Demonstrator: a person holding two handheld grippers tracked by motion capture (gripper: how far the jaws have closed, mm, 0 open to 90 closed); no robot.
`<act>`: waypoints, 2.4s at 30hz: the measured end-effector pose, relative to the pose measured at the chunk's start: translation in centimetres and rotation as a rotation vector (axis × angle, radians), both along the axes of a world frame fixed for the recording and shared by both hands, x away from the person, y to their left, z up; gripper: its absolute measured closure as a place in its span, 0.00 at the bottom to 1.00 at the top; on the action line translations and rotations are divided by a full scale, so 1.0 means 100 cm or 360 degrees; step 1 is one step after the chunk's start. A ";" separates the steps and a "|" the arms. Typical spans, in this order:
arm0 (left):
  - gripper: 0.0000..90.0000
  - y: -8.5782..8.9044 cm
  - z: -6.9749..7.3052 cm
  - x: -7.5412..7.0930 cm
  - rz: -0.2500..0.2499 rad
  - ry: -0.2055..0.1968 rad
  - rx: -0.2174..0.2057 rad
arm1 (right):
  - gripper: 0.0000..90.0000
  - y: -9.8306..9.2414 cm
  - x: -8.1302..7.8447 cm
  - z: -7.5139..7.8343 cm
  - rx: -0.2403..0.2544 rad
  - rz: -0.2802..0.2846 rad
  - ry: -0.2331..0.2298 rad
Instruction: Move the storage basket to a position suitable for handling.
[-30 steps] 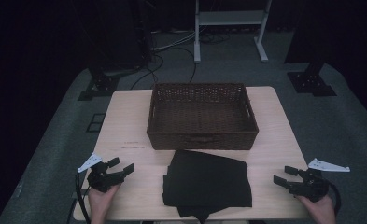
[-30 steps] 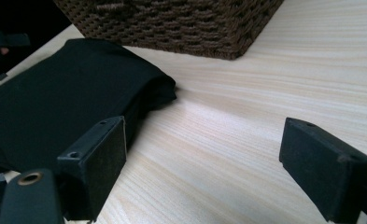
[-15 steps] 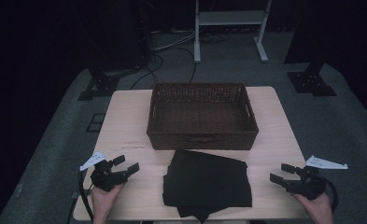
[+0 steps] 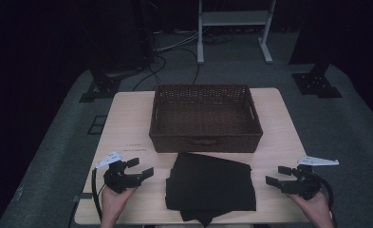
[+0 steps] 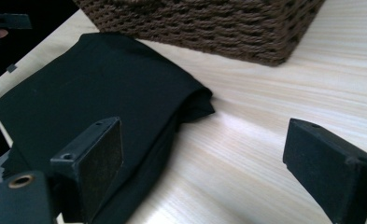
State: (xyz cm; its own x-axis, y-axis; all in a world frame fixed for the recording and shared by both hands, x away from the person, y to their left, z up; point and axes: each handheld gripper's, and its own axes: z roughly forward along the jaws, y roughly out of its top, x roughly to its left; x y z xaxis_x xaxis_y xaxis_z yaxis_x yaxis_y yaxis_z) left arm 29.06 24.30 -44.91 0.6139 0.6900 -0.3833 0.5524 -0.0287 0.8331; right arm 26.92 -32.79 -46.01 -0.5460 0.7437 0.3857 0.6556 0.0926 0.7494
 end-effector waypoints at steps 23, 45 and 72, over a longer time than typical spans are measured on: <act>0.04 -0.054 0.005 0.000 -0.0141 0.0330 0.0175 | 0.13 0.047 0.014 0.006 -0.0111 0.0164 0.0236; 0.05 -0.087 -0.011 0.009 -0.0210 0.0544 0.0261 | 0.15 0.064 0.026 -0.003 -0.0178 0.0181 0.0384; 0.14 -0.114 -0.023 0.026 -0.0247 0.0643 0.0396 | 0.25 0.083 0.042 -0.019 -0.0241 0.0246 0.0529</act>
State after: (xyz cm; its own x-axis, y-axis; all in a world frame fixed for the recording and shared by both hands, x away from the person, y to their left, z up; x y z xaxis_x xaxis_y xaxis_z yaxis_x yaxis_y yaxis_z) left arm 31.69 12.92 -47.23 0.5533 0.7028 -0.4471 0.8029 -0.3069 0.5111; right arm 31.14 -24.46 -47.86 -0.5199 0.7245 0.4525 0.8297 0.3025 0.4691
